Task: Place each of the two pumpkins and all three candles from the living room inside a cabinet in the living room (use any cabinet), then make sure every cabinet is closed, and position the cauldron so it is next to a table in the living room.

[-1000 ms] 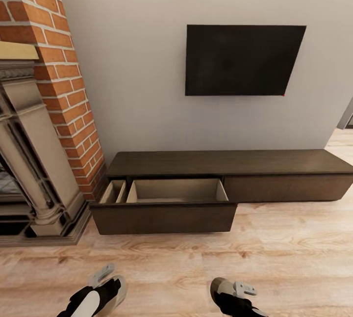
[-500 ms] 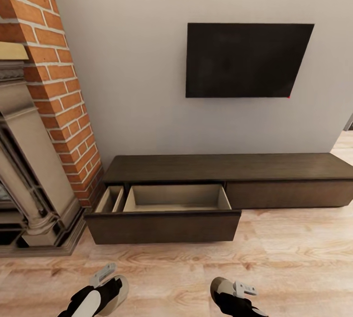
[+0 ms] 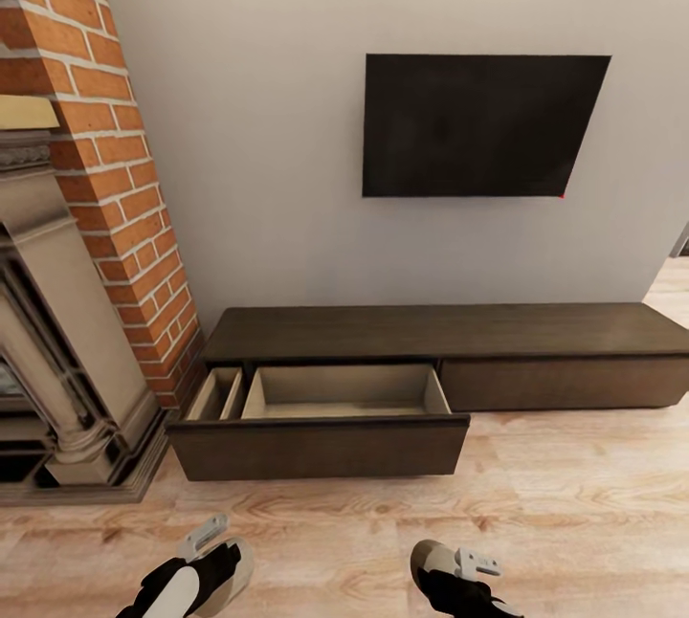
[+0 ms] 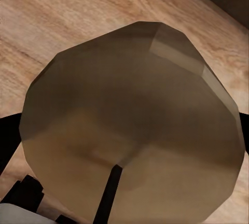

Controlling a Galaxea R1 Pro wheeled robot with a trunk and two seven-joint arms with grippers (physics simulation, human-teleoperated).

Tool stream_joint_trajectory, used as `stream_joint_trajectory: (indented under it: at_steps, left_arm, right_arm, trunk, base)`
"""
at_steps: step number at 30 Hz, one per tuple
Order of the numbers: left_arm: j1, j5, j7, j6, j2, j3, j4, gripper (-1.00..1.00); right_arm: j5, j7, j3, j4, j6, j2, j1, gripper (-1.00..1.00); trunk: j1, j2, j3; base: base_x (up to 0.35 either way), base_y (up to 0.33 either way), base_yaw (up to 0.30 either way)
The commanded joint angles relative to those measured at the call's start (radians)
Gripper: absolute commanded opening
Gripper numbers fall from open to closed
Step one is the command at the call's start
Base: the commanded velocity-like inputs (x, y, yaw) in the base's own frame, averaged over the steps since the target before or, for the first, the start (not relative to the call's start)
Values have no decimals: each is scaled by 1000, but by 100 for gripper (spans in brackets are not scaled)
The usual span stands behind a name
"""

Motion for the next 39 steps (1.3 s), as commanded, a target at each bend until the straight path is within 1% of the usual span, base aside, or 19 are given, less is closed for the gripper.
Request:
stream_joint_trajectory:
  at_steps: [1,5,13,16,19,20,22,23,25,26,27,28,30,31,32,34,36,39]
  left_arm:
    - [-1,3,6,3,1,-3,-2,-100]
    - [-1,3,6,4,1,-3,-1,-100]
    - [-4,3,8,13,0,-4,-1,-100]
    - [-11,4,11,26,0,-1,-7,-100]
    - [-16,4,15,85,1,4,-41,-100]
    - [-23,3,17,130,2,7,-69,-100]
    - [-39,3,25,229,1,29,-118,-100]
    - [-46,4,28,268,0,47,-136,-100]
    - [-61,6,31,320,-1,84,-163,-100]
    - [-65,6,32,329,-1,91,-170,-100]
    - [-74,7,33,347,-1,103,-185,-100]
    - [-86,8,37,378,-1,116,-210,-100]
    - [-96,8,52,433,-6,125,-255,-100]
    - [-102,6,67,463,-14,128,-280,-100]
    - [-107,6,85,486,-22,131,-300,-100]
    - [-117,7,127,512,-35,148,-331,-100]
    - [-129,8,163,523,-54,161,-353,-100]
    - [-136,7,190,531,-93,168,-374,-100]
  right_arm:
    - [-11,-10,8,-3,3,-2,0,-100]
    - [-11,-9,10,-2,11,-2,0,-100]
    - [-9,-9,13,-4,3,-4,-1,-100]
    - [0,-17,16,-7,24,-5,0,-100]
    - [5,-28,16,-38,125,-3,-1,-100]
    - [5,-36,15,-77,190,-2,-1,-100]
    - [4,-76,13,-200,327,-1,-1,-100]
    - [2,-116,12,-276,396,-1,-1,-100]
    - [-4,-233,10,-441,537,0,-1,-100]
    - [-5,-265,9,-482,572,0,-1,-100]
    - [-7,-324,8,-562,637,1,-1,-100]
    - [-9,-394,-1,-670,721,2,-1,-100]
    - [-10,-448,-31,-783,814,10,-1,-100]
    - [-10,-461,-56,-819,860,18,-1,-100]
    - [-10,-470,-79,-841,893,26,-1,-100]
    - [-10,-481,-106,-869,929,40,-3,-100]
    - [-10,-485,-117,-880,944,50,-5,-100]
    - [-11,-488,-123,-881,951,58,-5,-100]
  trunk:
    - [-4,7,2]
    - [-19,35,15]
    - [-50,91,40]
    - [-62,112,49]
    - [-73,133,59]
    - [-77,140,62]
    - [-85,154,68]
    - [-88,161,71]
    - [-96,175,77]
    - [-100,182,81]
    - [-104,189,84]
    - [-108,196,87]
    - [-115,210,93]
    - [-119,217,96]
    - [-123,224,99]
    - [-131,238,106]
    - [-138,252,112]
    - [-150,273,121]
  base:
    - [0,0,0]
    - [0,0,0]
    - [0,0,0]
    - [0,0,0]
    - [0,0,0]
    - [0,0,0]
    - [0,0,0]
    - [0,0,0]
    - [0,0,0]
    - [0,0,0]
    - [0,0,0]
    - [0,0,0]
    - [0,0,0]
    - [0,0,0]
    - [0,0,0]
    - [0,0,0]
    - [0,0,0]
    - [0,0,0]
